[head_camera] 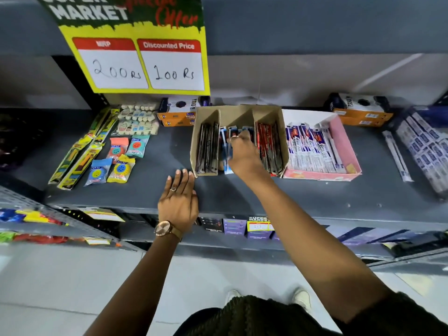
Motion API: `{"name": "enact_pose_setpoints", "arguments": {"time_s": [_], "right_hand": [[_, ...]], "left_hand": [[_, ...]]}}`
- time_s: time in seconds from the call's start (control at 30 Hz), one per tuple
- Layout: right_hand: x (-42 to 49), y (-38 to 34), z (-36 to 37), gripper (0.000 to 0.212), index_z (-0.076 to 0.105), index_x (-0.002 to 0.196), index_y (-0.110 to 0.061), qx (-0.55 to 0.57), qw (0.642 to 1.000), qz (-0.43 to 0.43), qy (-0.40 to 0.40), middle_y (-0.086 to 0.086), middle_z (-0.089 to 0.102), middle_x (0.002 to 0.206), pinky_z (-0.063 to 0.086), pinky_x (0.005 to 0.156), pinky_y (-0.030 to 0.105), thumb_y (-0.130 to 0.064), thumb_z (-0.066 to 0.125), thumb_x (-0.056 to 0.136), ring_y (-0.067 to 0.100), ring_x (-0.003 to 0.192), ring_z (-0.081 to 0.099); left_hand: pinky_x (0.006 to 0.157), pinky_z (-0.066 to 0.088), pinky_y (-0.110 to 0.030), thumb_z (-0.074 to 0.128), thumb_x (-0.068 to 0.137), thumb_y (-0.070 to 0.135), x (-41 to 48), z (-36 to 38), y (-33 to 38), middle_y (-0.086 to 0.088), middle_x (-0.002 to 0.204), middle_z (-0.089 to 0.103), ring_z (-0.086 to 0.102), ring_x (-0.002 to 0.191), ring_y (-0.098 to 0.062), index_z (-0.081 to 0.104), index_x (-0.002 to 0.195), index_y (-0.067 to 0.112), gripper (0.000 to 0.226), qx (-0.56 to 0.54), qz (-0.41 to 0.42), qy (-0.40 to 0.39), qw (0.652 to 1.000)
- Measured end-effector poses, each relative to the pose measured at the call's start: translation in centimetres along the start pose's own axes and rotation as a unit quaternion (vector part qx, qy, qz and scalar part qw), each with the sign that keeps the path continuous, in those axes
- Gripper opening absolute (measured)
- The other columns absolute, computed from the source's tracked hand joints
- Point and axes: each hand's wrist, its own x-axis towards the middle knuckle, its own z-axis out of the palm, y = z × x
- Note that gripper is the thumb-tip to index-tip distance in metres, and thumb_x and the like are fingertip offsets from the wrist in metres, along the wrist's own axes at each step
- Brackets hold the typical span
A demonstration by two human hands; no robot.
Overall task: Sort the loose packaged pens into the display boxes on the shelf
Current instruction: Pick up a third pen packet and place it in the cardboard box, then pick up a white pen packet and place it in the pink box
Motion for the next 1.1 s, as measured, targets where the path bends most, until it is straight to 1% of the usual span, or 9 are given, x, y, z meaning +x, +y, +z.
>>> {"name": "enact_pose_setpoints", "arguments": {"time_s": [0.07, 0.17, 0.27, 0.4, 0.5, 0.63, 0.77, 0.93, 1.1], "right_hand": [[-0.8, 0.6, -1.1, 0.05, 0.057, 0.126, -0.006, 0.027, 0.999, -0.04, 0.013, 0.016, 0.041, 0.132, 0.046, 0.101, 0.039, 0.009, 0.062, 0.078, 0.035, 0.115, 0.056], [-2.3, 1.9, -3.0, 0.05, 0.064, 0.12, -0.016, 0.06, 0.995, -0.069, 0.044, 0.011, 0.048, 0.13, 0.042, 0.099, 0.029, 0.01, 0.061, 0.077, 0.027, 0.115, 0.057], [-4.0, 4.0, -5.2, 0.045, 0.07, 0.109, -0.019, 0.093, 0.991, -0.069, 0.071, 0.01, 0.059, 0.117, 0.046, 0.085, 0.022, 0.01, 0.058, 0.076, 0.026, 0.095, 0.065], [-5.8, 8.4, -9.0, 0.035, 0.073, 0.101, -0.019, 0.101, 0.989, -0.047, 0.096, 0.007, 0.071, 0.104, 0.037, 0.068, 0.011, 0.003, 0.059, 0.078, 0.016, 0.072, 0.062], [-6.6, 12.5, -11.6, 0.029, 0.073, 0.099, -0.013, 0.118, 0.987, 0.0, 0.107, 0.006, 0.074, 0.1, 0.04, 0.071, 0.013, 0.002, 0.058, 0.08, 0.01, 0.072, 0.058], [-6.6, 19.2, -14.6, 0.022, 0.073, 0.093, -0.013, 0.087, 0.986, 0.089, 0.112, 0.006, 0.075, 0.096, 0.053, 0.088, 0.031, -0.004, 0.058, 0.079, 0.022, 0.089, 0.068], [-6.5, 25.3, -16.1, 0.014, 0.07, 0.093, -0.007, 0.069, 0.981, 0.151, 0.104, 0.013, 0.073, 0.099, 0.051, 0.088, 0.032, -0.008, 0.064, 0.08, 0.031, 0.097, 0.067], [-5.4, 30.4, -17.1, 0.022, 0.061, 0.094, -0.002, 0.005, 0.977, 0.207, 0.051, 0.024, 0.067, 0.107, 0.05, 0.088, 0.041, -0.021, 0.066, 0.082, 0.04, 0.106, 0.062], [-3.5, 32.4, -16.7, 0.041, 0.053, 0.122, 0.0, -0.099, 0.973, 0.208, 0.025, 0.023, 0.053, 0.128, 0.047, 0.095, 0.045, -0.021, 0.061, 0.087, 0.041, 0.121, 0.051]], "left_hand": [[0.113, 0.026, -0.049, 0.026, 0.089, 0.024, -0.3, 0.0, 0.6, -0.024, 0.138, 0.049, 0.043, 0.132, -0.035, 0.048, 0.133, -0.007, 0.057, 0.0, -0.01, 0.006, 1.0], [0.116, 0.018, -0.047, 0.025, 0.093, 0.023, -1.2, 0.3, 2.4, -0.024, 0.143, 0.043, 0.037, 0.136, -0.033, 0.042, 0.137, -0.008, 0.056, -0.005, -0.009, 0.032, 0.999], [0.118, 0.011, -0.045, 0.028, 0.093, 0.021, -2.4, 0.6, 5.8, -0.025, 0.146, 0.039, 0.03, 0.139, -0.033, 0.037, 0.139, -0.008, 0.055, -0.019, 0.02, 0.055, 0.998], [0.117, 0.011, -0.046, 0.029, 0.094, 0.021, -3.1, 0.9, 11.8, -0.024, 0.147, 0.035, 0.025, 0.141, -0.032, 0.033, 0.14, -0.007, 0.054, -0.032, 0.104, 0.056, 0.992], [0.117, 0.014, -0.046, 0.032, 0.094, 0.023, -2.7, 1.1, 16.1, -0.023, 0.148, 0.034, 0.024, 0.141, -0.032, 0.036, 0.14, -0.006, 0.054, -0.025, 0.164, 0.046, 0.985], [0.114, 0.021, -0.044, 0.036, 0.095, 0.024, -1.5, 2.3, 22.1, -0.021, 0.146, 0.038, 0.03, 0.139, -0.032, 0.04, 0.138, -0.004, 0.052, -0.045, 0.205, 0.028, 0.977], [0.114, 0.024, -0.041, 0.037, 0.095, 0.022, -0.6, 3.8, 26.5, -0.018, 0.144, 0.044, 0.035, 0.137, -0.03, 0.044, 0.136, -0.003, 0.049, -0.069, 0.19, 0.012, 0.979], [0.113, 0.029, -0.044, 0.036, 0.094, 0.021, 0.0, 5.9, 30.6, -0.019, 0.141, 0.047, 0.041, 0.133, -0.034, 0.047, 0.134, -0.005, 0.048, -0.046, 0.156, 0.007, 0.987], [0.114, 0.017, -0.041, 0.03, 0.094, 0.024, -0.4, 7.0, 31.4, -0.02, 0.142, 0.045, 0.038, 0.134, -0.036, 0.046, 0.135, -0.004, 0.052, -0.029, 0.102, -0.005, 0.994]]}}
